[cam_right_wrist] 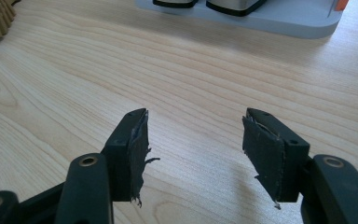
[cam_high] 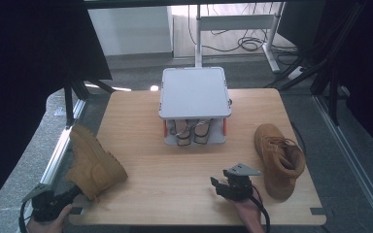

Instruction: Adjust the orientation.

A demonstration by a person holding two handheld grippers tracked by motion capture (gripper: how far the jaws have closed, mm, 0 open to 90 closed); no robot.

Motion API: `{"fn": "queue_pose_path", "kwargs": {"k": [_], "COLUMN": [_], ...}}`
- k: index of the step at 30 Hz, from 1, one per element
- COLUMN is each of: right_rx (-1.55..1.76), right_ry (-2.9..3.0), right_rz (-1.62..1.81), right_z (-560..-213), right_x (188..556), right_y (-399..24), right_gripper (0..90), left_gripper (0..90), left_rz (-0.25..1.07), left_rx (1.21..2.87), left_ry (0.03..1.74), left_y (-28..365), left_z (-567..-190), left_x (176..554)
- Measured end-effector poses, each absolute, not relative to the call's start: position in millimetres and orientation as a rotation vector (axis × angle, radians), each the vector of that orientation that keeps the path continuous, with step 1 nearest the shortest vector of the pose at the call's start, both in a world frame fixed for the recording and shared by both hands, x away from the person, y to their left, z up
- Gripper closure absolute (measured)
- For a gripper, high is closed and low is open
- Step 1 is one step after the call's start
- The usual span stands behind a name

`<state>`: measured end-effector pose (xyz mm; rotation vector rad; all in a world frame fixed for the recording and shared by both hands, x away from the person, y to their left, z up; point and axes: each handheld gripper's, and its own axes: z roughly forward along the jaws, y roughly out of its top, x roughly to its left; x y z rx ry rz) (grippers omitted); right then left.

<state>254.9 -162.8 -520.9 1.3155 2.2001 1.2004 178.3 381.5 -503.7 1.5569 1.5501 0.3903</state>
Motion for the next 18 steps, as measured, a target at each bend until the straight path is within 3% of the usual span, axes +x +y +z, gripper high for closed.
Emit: {"fn": "queue_pose_path", "kwargs": {"k": [18], "right_rx": [1.314], "right_ry": [2.195], "right_rz": [1.192], "right_z": [-522.5], "right_x": [254.7], "right_y": [-160.8], "right_gripper": [40.7], "left_gripper": [89.7], "left_rz": [0.386], "left_rx": [1.536], "left_ry": [1.498], "left_y": [373.7], "left_z": [-488.7], "left_x": [189.5]}}
